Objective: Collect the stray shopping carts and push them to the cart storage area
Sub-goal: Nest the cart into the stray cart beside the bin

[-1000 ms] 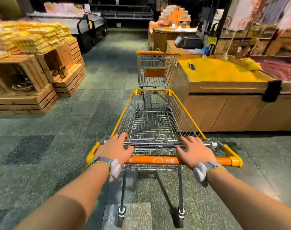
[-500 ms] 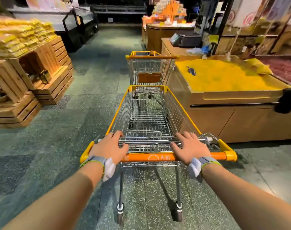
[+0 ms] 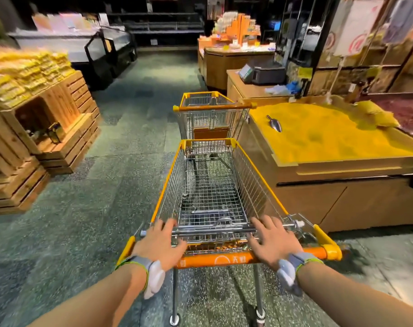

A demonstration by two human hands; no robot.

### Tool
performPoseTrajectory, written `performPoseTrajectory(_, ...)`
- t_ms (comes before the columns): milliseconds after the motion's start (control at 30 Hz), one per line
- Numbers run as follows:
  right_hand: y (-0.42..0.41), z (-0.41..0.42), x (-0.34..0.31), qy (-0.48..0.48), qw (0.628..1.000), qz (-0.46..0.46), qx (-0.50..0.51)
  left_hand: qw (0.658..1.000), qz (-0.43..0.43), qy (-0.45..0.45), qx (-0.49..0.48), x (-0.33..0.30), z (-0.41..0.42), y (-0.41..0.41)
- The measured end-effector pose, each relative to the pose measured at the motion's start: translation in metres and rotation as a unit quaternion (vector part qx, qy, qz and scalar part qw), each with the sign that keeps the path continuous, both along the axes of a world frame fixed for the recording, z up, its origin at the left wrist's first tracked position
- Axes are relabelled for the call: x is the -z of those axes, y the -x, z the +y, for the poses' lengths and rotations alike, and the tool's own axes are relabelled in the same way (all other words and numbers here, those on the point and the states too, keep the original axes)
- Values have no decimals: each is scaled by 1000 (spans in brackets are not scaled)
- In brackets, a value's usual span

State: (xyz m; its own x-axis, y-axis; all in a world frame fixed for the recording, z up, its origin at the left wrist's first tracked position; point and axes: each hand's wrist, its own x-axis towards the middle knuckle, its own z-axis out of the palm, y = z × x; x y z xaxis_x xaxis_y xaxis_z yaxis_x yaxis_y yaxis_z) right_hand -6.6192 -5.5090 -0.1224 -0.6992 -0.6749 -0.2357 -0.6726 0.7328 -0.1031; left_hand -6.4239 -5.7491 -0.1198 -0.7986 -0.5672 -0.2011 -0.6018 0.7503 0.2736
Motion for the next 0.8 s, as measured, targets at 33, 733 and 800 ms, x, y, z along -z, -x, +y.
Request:
performPoseTrajectory(33,4,-2,-1,-11,1000,-2,-7,1000,-17,3,14,-1,-6,6)
performPoseTrajectory(733,173,-137,-19,-25,977,-145,-156,987,-145,-52,40,-50,-89,192)
performPoseTrajectory(800,166,-154,-9,-40,969,-160,-183,984,-160,-60,47,-46,-97,195)
